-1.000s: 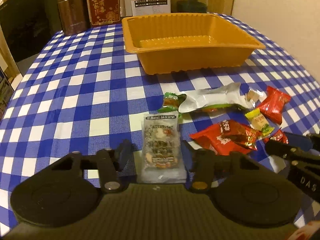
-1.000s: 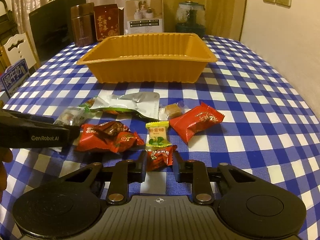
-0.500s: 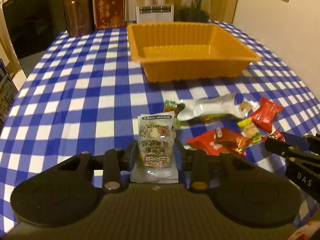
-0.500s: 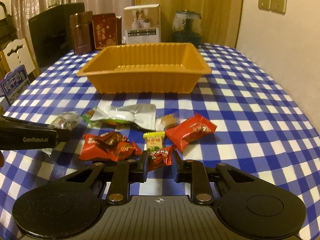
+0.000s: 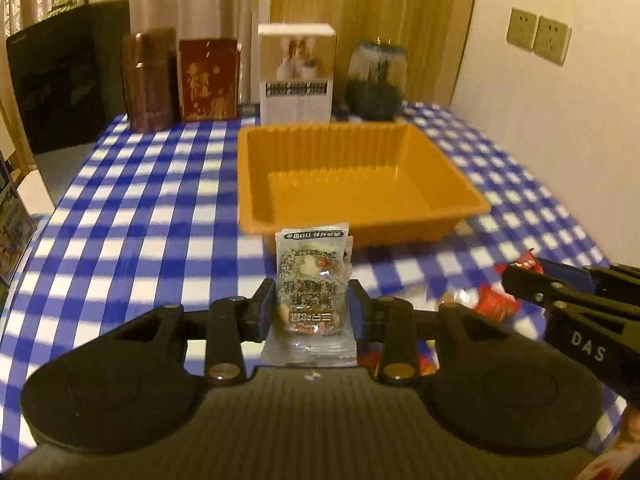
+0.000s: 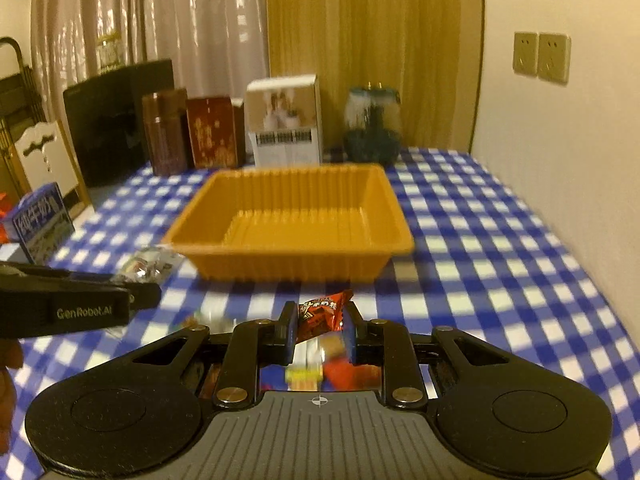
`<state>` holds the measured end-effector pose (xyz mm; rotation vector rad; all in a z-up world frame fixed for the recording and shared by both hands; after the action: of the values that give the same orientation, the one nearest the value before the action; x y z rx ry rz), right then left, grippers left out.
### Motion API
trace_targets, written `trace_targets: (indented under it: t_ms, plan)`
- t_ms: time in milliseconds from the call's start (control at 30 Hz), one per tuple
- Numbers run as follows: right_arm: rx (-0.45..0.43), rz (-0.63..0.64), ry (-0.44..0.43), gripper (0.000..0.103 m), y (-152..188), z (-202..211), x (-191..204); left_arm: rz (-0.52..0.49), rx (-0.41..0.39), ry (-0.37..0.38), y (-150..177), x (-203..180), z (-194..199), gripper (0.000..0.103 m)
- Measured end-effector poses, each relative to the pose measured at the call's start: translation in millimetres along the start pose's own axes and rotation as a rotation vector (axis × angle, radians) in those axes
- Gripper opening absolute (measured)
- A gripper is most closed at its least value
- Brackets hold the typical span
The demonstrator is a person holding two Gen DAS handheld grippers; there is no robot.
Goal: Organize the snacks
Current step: 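Carry both snacks over the orange tray and open both tools to drop them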
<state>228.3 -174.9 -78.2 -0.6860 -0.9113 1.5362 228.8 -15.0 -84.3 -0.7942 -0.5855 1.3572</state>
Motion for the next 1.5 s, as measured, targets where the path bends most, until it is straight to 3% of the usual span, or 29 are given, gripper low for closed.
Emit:
trace_targets:
  t_ms: [233,467,733,967,1067,1467,1500]
  plan:
    - [-0.059,0.017,-0.016,0.024,-48.1,-33.2,-10.8,0.011,-0.050,0.007,-49.9,-2.5,-29.8,0.034]
    - [-0.078,-0.011,-0.037,0.024,-68.7,-82.4,-36.8,0.065,-0.053,0.005,-75.4,5.8,-71.2,0.034]
    - [-0.034,-0.102,-0.053,0.024,-71.3,-121.4,-61.7,0.073,-0.040,0.002,-81.9,8.7,-103.5,0.034]
    - [-0.006,-0.094,-0.073,0.024,-65.8,-132.5,-56.7,0.079,-0.010,-0.004,-73.1,13.9,-115.9,0.036]
    - [0.006,-0.100,-0.076,0.024,-63.8,-136.0,-54.8,0.097,-0.023,-0.001,-74.3,17.8,-115.2,0.046]
    - [-0.002,-0.101,-0.091,0.024,-64.8,-138.1,-48.0,0.103,-0.034,-0.014,-76.1,23.6,-110.2,0.047]
    - [-0.006,-0.104,-0.097,0.030,-65.2,-138.4,-47.5,0.100,-0.033,-0.015,-75.7,23.7,-110.4,0.047]
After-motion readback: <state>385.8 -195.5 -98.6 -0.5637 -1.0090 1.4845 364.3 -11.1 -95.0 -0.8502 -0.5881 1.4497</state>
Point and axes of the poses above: each gripper's, at about its wrist camera, not at the fingertips, and z roughly against the way its jaws point, x to its left, y to its underside, the point moved 8 cm from there along -z, roughly the way its jaws point, and after that the axes turned 3 degrees about -x, right-handed, at the moved point
